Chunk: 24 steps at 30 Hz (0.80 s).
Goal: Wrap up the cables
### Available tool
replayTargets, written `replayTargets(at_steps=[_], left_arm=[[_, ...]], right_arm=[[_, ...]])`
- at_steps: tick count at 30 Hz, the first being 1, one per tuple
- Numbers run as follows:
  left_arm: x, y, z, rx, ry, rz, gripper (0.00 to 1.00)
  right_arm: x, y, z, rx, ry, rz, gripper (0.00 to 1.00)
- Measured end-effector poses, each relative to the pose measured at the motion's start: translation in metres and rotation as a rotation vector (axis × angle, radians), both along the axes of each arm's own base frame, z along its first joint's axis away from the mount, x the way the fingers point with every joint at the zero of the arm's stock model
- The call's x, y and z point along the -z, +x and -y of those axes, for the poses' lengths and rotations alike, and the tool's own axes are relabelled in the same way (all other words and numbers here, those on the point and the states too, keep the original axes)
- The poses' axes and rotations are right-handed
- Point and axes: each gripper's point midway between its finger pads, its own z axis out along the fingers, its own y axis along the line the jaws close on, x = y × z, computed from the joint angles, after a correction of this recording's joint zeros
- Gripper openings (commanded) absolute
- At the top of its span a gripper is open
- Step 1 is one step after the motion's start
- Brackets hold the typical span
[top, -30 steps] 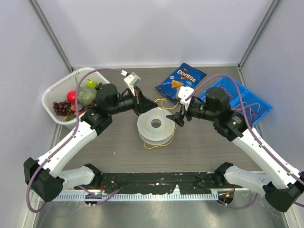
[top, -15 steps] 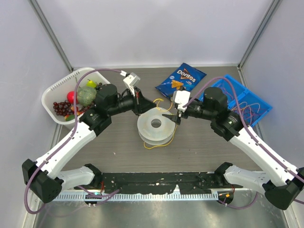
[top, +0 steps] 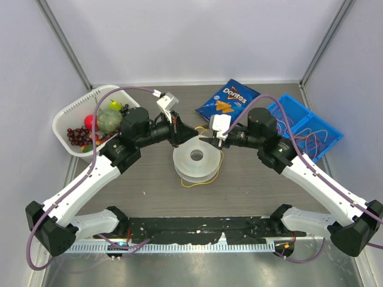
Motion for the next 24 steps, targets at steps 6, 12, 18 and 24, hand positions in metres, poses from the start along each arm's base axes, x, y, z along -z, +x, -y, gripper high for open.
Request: replayTargets(at_steps=[6, 12, 18, 24], left_arm=[[-0.005, 0.002, -0.001, -0.013, -0.01, -0.001, 0.0], [-0.006, 0.001, 0.0, -0.017, -0.026, -0.024, 0.0], [-0.011, 0.0, 0.001, -0.02, -0.047, -0.043, 0.0], [-0.015, 0.0, 0.002, -0.021, -0.062, -0.048, 0.0]], right_arm=[[-0.002, 0.0, -0.001, -0.004, 0.001, 0.017, 0.42], [-0.001, 0.001, 0.0, -0.005, -0.006, 0.029, 0.41], [-0.001, 0.001, 0.0, -0.004, -0.006, 0.031, 0.41], [0.0, 0.002, -0.001, -0.002, -0.008, 0.032, 0.3]])
